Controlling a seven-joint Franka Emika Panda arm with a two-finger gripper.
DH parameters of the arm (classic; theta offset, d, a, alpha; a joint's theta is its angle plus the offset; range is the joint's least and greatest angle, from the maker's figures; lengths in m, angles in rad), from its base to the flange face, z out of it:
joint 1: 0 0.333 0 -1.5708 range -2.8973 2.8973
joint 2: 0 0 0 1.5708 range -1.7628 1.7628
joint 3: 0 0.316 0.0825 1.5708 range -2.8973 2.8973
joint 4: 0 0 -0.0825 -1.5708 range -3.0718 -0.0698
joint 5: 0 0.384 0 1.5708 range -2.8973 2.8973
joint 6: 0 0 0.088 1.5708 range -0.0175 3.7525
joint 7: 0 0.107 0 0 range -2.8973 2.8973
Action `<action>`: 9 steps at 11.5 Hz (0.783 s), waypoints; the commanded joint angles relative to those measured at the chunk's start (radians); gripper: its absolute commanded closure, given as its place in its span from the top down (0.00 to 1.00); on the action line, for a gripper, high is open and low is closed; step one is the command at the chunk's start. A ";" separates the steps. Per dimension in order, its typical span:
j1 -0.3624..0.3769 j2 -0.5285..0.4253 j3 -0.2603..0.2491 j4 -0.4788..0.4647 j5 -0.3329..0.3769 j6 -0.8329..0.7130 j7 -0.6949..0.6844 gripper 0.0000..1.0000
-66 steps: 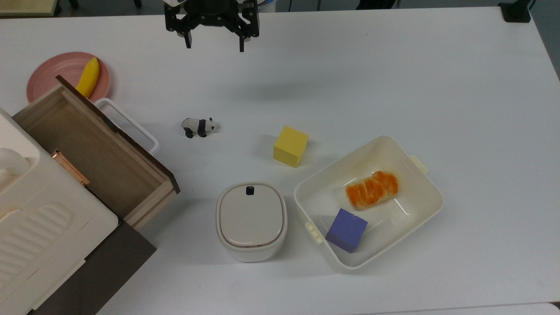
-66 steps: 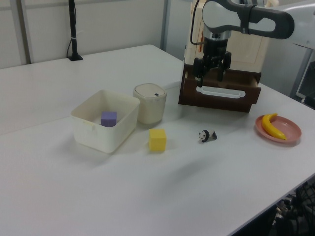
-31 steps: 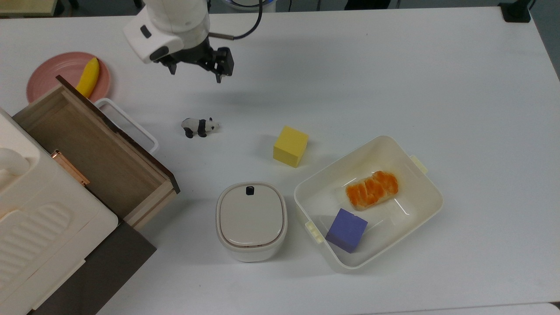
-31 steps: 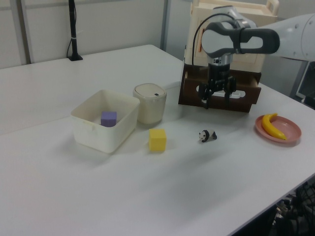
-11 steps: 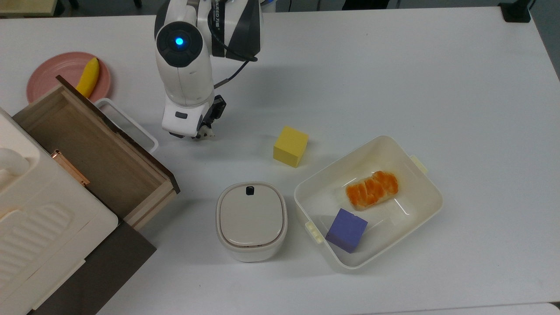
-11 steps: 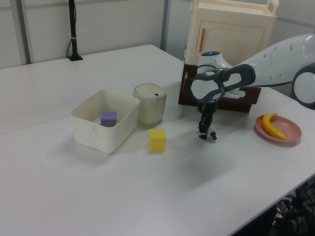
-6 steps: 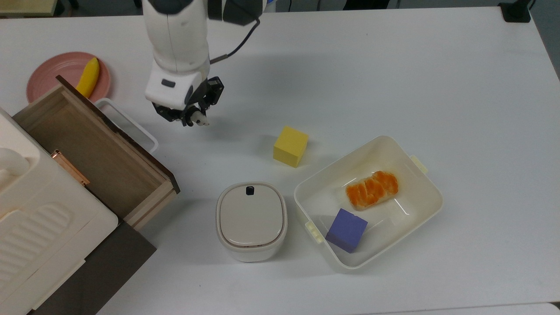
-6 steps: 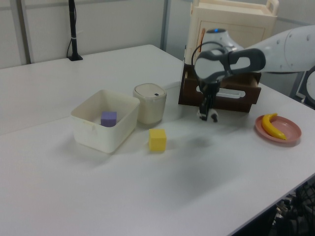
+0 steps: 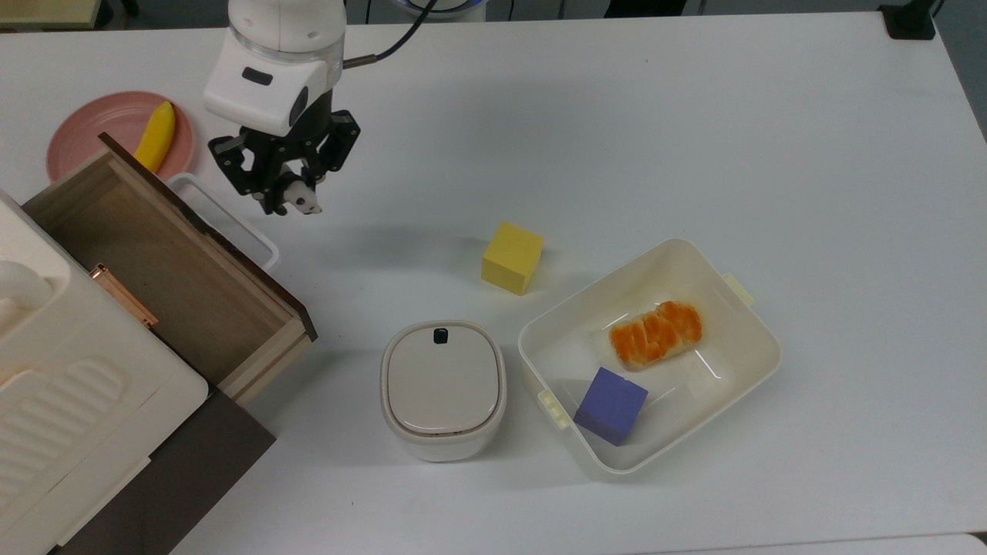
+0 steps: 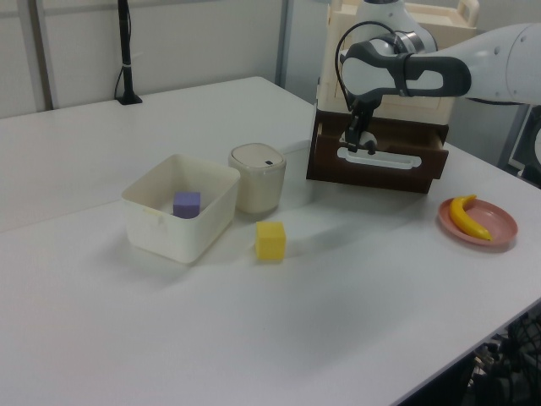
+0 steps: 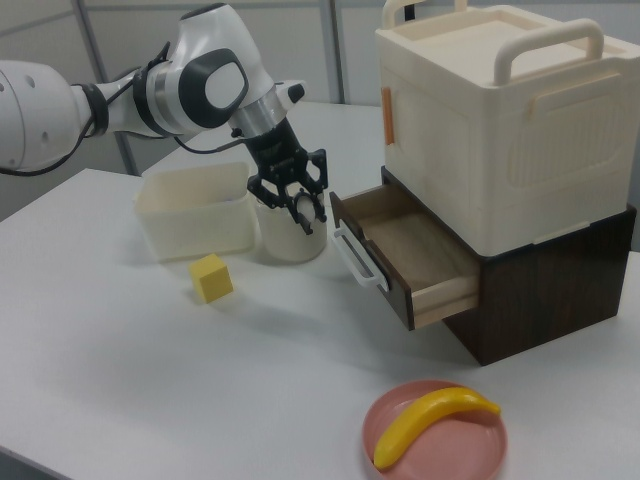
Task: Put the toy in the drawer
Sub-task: 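Lift the panda figurine and carry it over the open drawer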
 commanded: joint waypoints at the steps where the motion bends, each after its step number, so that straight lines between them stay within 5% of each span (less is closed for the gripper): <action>1: -0.027 0.029 -0.007 0.028 -0.062 0.085 -0.019 0.10; 6: -0.124 0.106 -0.012 0.036 -0.064 0.328 -0.167 0.13; 9: -0.141 0.126 -0.014 0.036 -0.060 0.353 -0.177 0.47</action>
